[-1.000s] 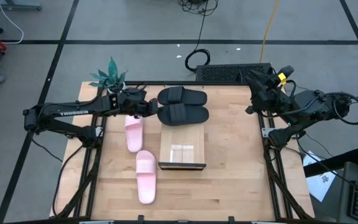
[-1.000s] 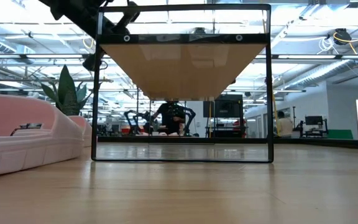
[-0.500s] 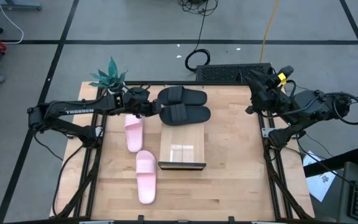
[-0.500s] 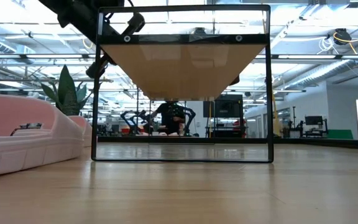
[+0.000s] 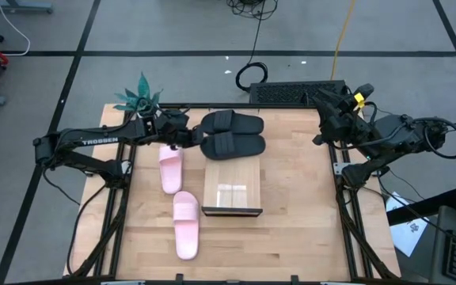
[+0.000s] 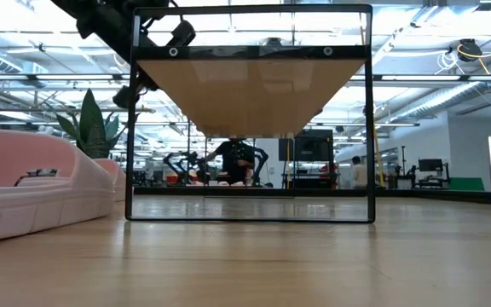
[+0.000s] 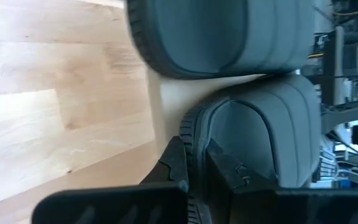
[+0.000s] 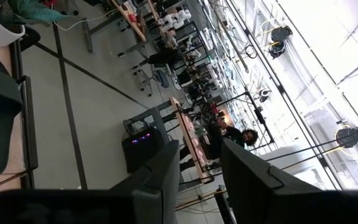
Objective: Pick and place slides into the shelf
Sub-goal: Put the black slide slipper on the shelf, then put the top white slides on the shelf
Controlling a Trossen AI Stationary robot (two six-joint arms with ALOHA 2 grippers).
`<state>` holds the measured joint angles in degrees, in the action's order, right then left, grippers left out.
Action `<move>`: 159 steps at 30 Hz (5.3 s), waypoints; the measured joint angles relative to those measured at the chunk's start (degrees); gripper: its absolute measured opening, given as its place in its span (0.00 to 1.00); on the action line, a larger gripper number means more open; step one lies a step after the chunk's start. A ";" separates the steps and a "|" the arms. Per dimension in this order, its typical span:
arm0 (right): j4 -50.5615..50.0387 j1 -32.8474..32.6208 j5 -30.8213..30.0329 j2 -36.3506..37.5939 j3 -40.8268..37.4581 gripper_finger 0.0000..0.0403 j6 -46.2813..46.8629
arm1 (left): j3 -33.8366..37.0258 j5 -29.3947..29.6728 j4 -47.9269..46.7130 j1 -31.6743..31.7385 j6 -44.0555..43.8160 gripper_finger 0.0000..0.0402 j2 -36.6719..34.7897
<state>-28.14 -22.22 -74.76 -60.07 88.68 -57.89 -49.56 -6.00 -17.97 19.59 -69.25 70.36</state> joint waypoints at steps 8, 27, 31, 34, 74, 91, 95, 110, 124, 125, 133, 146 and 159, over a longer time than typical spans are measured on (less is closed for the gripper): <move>0.00 0.00 0.02 0.00 -0.02 0.27 0.11 | -0.02 0.19 -0.59 0.70 0.69 0.02 -0.45; 0.00 0.00 0.02 0.00 -0.02 0.27 0.22 | 0.00 1.60 1.40 0.88 1.09 0.02 -0.43; 0.00 0.00 0.02 0.00 -0.02 0.27 0.22 | -0.02 1.79 1.12 0.87 1.17 0.02 -0.35; 0.00 0.00 0.03 0.00 -0.02 0.27 0.22 | -0.02 1.99 1.22 0.88 1.27 0.02 0.41; 0.00 -0.02 0.05 0.00 -0.02 0.27 0.22 | 0.00 1.77 1.55 1.01 4.10 0.21 1.45; 0.00 0.00 0.06 -0.02 -0.02 0.27 0.22 | 0.00 1.37 -1.37 1.01 4.04 0.21 1.41; 0.00 0.00 0.05 -0.02 -0.02 0.27 0.22 | 0.00 1.46 -1.17 1.01 3.72 0.21 1.41; -0.02 0.00 0.07 -0.02 -0.02 0.27 0.22 | 0.00 2.62 0.51 1.01 3.17 0.21 1.41; 0.00 -0.02 0.04 -0.02 -0.02 0.27 0.20 | 0.00 3.95 0.90 1.01 2.75 0.49 1.41; 0.00 -0.01 0.05 -0.02 -0.02 0.27 0.21 | 0.00 3.54 1.05 1.01 2.75 0.50 1.41; 0.00 -0.01 0.04 -0.02 -0.02 0.27 0.15 | 0.00 1.53 1.45 1.16 4.28 0.55 0.82; -0.02 -0.01 0.04 -0.02 -0.02 0.27 -0.22 | -0.02 0.70 -13.68 8.23 10.45 0.55 -10.82; 0.00 -0.01 3.11 0.00 -0.02 0.27 0.96 | -0.02 7.32 -38.04 -6.46 7.30 0.54 -14.45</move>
<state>-28.14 -22.23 -71.65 -60.07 88.66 -56.92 -49.58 1.32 -56.02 13.14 -61.96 55.91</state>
